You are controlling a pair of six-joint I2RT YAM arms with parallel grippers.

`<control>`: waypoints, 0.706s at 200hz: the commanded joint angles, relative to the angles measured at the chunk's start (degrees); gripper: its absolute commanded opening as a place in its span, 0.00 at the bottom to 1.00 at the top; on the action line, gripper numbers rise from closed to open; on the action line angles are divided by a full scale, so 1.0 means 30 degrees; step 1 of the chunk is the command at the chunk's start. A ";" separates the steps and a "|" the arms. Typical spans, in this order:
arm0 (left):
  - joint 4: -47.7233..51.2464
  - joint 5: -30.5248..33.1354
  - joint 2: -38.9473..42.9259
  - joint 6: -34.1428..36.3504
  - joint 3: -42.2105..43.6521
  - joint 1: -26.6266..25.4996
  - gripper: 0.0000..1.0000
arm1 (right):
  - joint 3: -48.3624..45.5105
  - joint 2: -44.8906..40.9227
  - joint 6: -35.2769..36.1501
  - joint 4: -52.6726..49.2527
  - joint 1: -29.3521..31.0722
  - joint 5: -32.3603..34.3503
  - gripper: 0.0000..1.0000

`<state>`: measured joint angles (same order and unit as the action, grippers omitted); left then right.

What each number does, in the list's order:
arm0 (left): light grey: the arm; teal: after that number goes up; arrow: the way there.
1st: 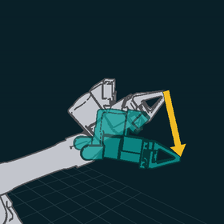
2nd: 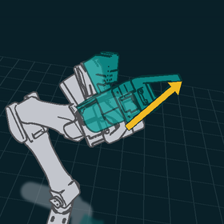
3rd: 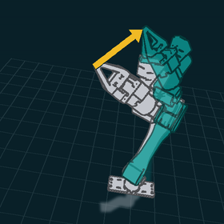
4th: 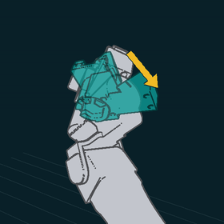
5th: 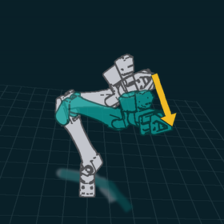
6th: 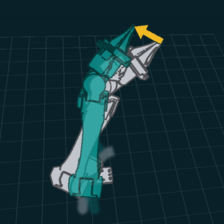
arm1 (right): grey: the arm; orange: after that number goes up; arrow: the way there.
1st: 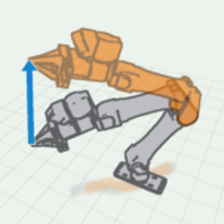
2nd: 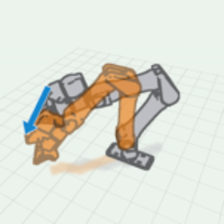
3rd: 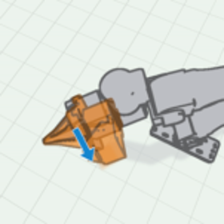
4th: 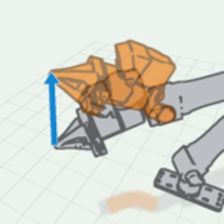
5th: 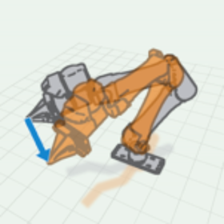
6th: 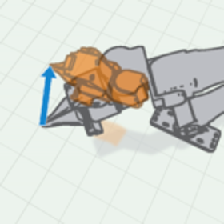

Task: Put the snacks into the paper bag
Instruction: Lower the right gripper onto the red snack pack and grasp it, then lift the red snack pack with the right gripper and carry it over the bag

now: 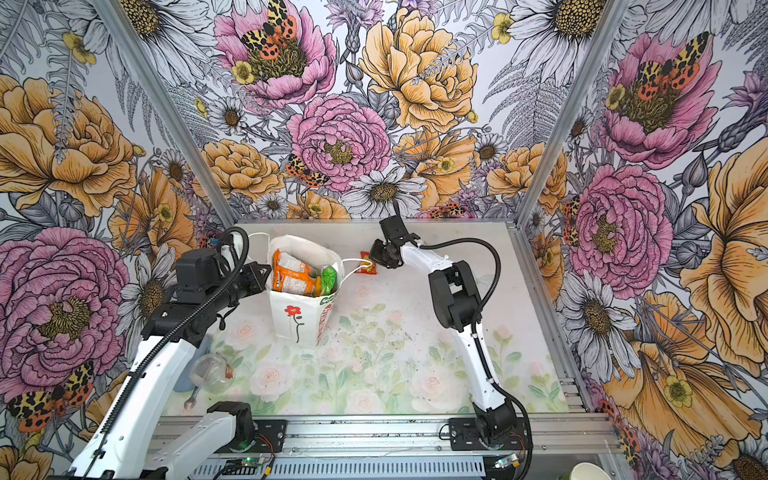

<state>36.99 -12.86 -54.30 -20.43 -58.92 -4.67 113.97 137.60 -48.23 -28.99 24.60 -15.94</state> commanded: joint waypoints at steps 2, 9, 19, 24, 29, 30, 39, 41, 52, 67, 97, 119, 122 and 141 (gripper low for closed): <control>-0.0831 -0.0399 0.0472 0.0158 -0.0195 -0.0195 0.09 | -0.0600 -0.2049 0.0705 0.0934 0.0154 0.0477 0.05; -0.0846 -0.0398 0.0465 0.0143 -0.0196 -0.0194 0.09 | -0.0861 -0.2318 0.0833 0.0934 0.0099 0.0485 0.05; -0.0845 -0.0367 0.0479 0.0158 -0.0196 -0.0202 0.09 | -0.1270 -0.2727 0.1006 0.0934 0.0069 0.0508 0.05; -0.0844 -0.0342 0.0466 0.0158 -0.0196 -0.0197 0.09 | -0.1484 -0.2978 0.1104 0.0934 0.0045 0.0537 0.05; -0.0840 -0.0368 0.0465 0.0143 -0.0196 -0.0202 0.08 | -0.1730 -0.3242 0.1208 0.0930 0.0051 0.0589 0.05; -0.0829 -0.0355 0.0464 0.0136 -0.0196 -0.0202 0.09 | -0.1755 -0.3285 0.1215 0.0932 0.0042 0.0593 0.05; -0.0844 -0.0345 0.0453 0.0143 -0.0192 -0.0191 0.09 | -0.2183 -0.3797 0.1366 0.0934 0.0044 0.0642 0.05; -0.0846 -0.0342 0.0447 0.0154 -0.0187 -0.0199 0.09 | -0.2269 -0.3914 0.1390 0.0934 0.0079 0.0631 0.05; -0.0845 -0.0397 0.0453 0.0157 -0.0196 -0.0187 0.09 | -0.2763 -0.4554 0.1593 0.0934 0.0075 0.0602 0.05; -0.0836 -0.0397 0.0421 0.0122 -0.0195 -0.0202 0.09 | -0.3400 -0.5577 0.1988 0.0912 0.0117 0.0604 0.05; -0.0824 -0.0387 0.0437 0.0131 -0.0181 -0.0186 0.09 | -0.4723 -0.7656 0.2607 0.0851 0.0070 0.0847 0.03; -0.0827 -0.0375 0.0450 0.0158 -0.0210 -0.0195 0.09 | -0.5170 -0.8787 0.3022 0.0399 0.0040 0.1100 0.03; -0.0819 -0.0389 0.0444 0.0151 -0.0219 -0.0198 0.09 | -0.5199 -0.8928 0.3073 0.0318 0.0044 0.1111 0.03; -0.0845 -0.0384 0.0410 0.0158 -0.0210 -0.0246 0.09 | -0.5491 -0.9807 0.3328 -0.0046 0.0046 0.1353 0.03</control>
<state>36.99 -12.86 -54.30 -20.43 -58.92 -4.67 98.63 112.84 -40.69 -28.10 24.69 -13.72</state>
